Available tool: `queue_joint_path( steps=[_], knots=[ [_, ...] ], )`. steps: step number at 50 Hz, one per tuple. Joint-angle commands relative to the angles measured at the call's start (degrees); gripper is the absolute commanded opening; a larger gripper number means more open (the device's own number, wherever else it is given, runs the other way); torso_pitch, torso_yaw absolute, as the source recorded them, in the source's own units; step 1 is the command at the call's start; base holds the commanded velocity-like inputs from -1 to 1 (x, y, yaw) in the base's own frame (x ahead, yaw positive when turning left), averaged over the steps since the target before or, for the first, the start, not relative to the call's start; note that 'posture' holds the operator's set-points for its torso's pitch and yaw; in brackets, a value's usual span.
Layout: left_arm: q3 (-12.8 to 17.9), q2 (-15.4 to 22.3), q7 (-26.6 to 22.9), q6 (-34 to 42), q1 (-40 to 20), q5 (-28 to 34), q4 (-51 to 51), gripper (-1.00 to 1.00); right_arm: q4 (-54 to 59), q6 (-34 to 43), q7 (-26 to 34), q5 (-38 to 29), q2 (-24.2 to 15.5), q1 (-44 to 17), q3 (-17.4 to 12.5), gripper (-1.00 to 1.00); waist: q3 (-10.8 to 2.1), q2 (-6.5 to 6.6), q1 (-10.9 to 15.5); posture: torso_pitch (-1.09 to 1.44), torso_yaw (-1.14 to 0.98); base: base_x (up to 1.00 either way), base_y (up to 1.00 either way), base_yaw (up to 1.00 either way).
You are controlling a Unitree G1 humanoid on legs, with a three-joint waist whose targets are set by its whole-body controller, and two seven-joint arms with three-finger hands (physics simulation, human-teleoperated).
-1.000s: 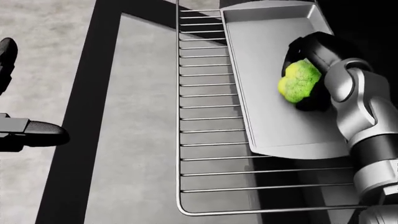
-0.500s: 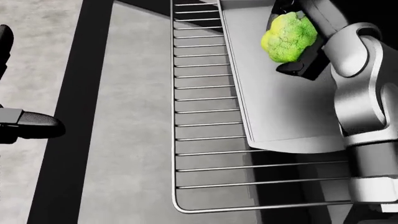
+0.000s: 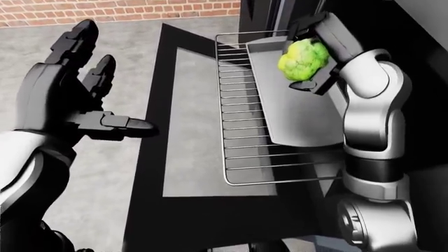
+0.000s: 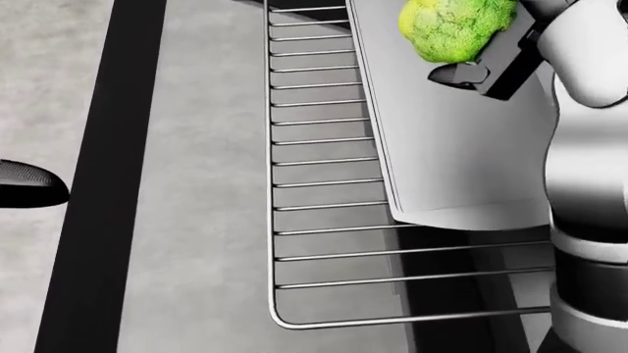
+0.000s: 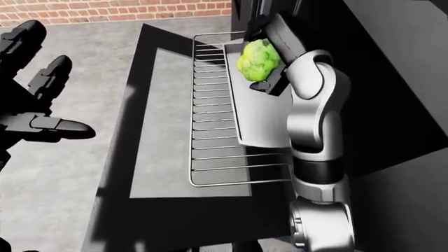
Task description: Pick the broccoli from the oven and place it on the plate on the counter.
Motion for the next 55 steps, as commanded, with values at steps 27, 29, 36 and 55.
queue_joint_path(
  steps=[27, 29, 36, 55],
  knots=[
    [1.7, 5.9, 7.1, -5.5, 0.9, -10.0, 0.3, 1.00, -8.5, 1.8, 4.4, -3.0, 0.0, -0.9, -0.8, -1.00, -7.79, 3.81, 0.1, 0.46, 0.00, -0.10, 0.23, 0.00],
    [1.9, 6.3, 7.7, -5.2, 0.7, -10.8, 0.2, 1.00, -9.0, 2.6, 4.9, -2.7, -0.4, -1.7, -1.2, -1.00, -10.31, 6.86, -0.9, 0.46, 0.00, -0.29, 0.41, 0.00],
    [1.5, 6.8, 8.4, -6.1, 1.1, -11.5, 0.3, 1.00, -10.4, 4.2, 5.0, -1.6, -1.2, -2.4, -1.5, -1.00, -10.15, 5.67, 0.4, 0.46, 0.00, -0.30, 0.04, 0.00],
    [1.5, 6.3, 8.2, -6.4, 2.7, -11.3, -0.8, 1.00, -14.9, 7.2, 7.8, -1.6, -1.9, -2.2, -1.4, -1.00, -7.81, -3.58, 1.2, 0.46, 0.00, -0.13, -0.21, -0.37]
  ],
)
